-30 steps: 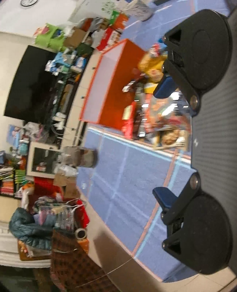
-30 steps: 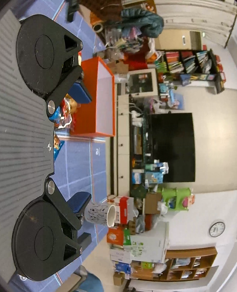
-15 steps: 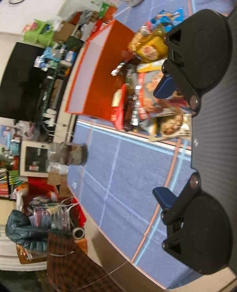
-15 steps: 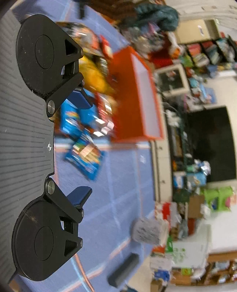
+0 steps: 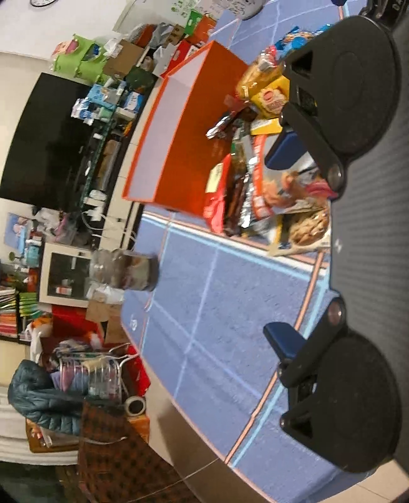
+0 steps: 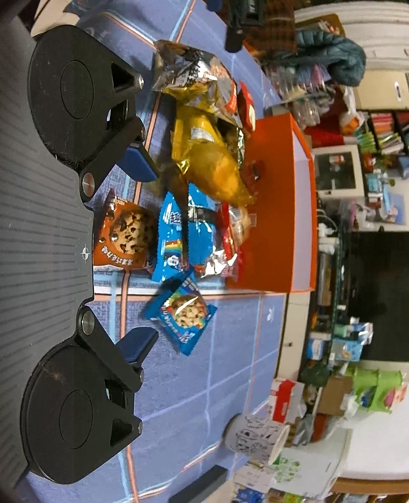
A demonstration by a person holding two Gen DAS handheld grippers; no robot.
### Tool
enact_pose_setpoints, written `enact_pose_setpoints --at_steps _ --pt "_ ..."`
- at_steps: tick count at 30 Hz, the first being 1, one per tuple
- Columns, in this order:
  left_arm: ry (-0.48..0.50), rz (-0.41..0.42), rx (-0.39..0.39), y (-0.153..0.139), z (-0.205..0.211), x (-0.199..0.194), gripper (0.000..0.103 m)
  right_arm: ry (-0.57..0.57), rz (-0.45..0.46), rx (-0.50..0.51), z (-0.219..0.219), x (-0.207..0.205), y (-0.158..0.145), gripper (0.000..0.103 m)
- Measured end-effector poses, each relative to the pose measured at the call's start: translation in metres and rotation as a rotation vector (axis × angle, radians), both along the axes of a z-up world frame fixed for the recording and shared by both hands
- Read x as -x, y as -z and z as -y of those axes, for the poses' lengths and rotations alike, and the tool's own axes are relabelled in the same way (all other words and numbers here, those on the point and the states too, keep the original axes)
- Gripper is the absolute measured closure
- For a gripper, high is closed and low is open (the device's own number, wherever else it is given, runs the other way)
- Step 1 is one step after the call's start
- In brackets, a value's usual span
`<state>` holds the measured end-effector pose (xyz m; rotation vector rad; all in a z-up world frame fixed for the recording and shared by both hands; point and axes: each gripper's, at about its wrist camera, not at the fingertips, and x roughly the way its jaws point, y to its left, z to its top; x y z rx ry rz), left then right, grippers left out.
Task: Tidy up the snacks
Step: 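Move left tool to the silver chip bag while right tool approaches the brown cookie packet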
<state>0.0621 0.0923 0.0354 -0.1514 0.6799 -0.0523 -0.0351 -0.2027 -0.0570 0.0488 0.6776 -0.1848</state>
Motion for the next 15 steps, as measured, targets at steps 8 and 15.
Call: enact_pose_setpoints --at_steps 8,15 --pt "0.046 -0.005 -0.001 0.008 0.016 0.006 0.001 0.020 -0.006 0.025 -0.017 -0.007 0.018 0.013" --pt "0.060 -0.035 0.016 0.013 0.015 -0.001 0.001 0.035 -0.063 0.020 -0.021 -0.028 0.039 0.030"
